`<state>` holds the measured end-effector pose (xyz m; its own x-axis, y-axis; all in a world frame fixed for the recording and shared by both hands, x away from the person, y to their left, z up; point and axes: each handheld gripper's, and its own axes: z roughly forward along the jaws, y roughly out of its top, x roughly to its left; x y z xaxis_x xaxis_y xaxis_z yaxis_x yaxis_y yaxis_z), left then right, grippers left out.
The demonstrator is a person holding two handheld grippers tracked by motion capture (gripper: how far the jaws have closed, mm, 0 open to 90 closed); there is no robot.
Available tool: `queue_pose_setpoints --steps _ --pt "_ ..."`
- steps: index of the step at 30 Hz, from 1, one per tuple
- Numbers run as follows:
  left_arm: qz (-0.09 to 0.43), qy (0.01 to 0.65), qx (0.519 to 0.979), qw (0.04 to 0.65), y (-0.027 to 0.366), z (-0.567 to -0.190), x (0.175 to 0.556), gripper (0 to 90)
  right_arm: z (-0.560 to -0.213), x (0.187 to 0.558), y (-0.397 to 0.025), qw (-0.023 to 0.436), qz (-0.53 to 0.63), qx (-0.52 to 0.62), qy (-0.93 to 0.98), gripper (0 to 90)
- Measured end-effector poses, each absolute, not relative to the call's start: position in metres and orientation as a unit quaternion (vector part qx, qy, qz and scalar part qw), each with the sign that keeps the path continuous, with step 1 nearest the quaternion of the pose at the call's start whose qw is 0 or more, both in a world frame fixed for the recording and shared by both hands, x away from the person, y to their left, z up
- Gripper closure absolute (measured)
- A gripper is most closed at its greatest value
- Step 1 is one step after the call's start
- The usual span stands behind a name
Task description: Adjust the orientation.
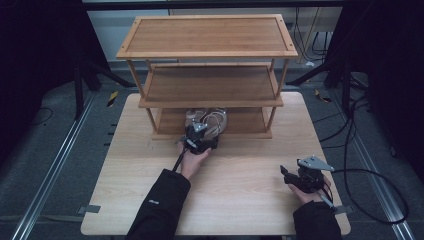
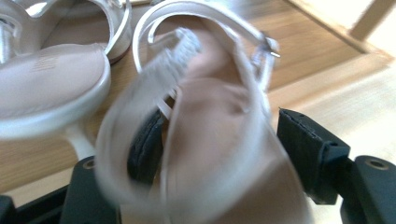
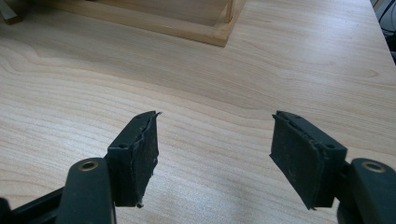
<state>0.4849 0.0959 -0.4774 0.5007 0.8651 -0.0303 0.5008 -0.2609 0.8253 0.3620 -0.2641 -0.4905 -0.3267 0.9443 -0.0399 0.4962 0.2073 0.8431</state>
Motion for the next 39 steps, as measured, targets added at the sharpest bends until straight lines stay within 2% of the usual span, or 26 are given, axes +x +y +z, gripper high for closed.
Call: queue_pose_setpoints --steps 6,8,16,19,28,39 --pt "0.228 0.43 0.78 0.394 0.109 -0.479 0.458 32.3 -0.49 0.362 -0.264 0.295 0.38 0.501 0.72 31.6" --pt "0.226 0.432 0.783 0.388 0.112 -0.486 0.455 35.6 -0.49 0.361 -0.264 0.294 0.379 0.502 0.72 31.6" --pt "0.215 0.44 0.779 0.391 0.103 -0.504 0.463 62.1 -0.49 0.361 -0.264 0.295 0.378 0.504 0.718 32.1" --pt "0.221 0.449 0.77 0.396 0.103 -0.503 0.467 75.4 -0.49 0.361 -0.265 0.292 0.379 0.505 0.718 32.5" --pt "0.22 0.428 0.769 0.421 0.098 -0.491 0.472 77.8 -0.491 0.361 -0.265 0.293 0.38 0.503 0.719 33.4" --pt "0.251 0.45 0.756 0.404 0.09 -0.487 0.5 78.4 -0.491 0.363 -0.266 0.295 0.38 0.502 0.719 34.0"
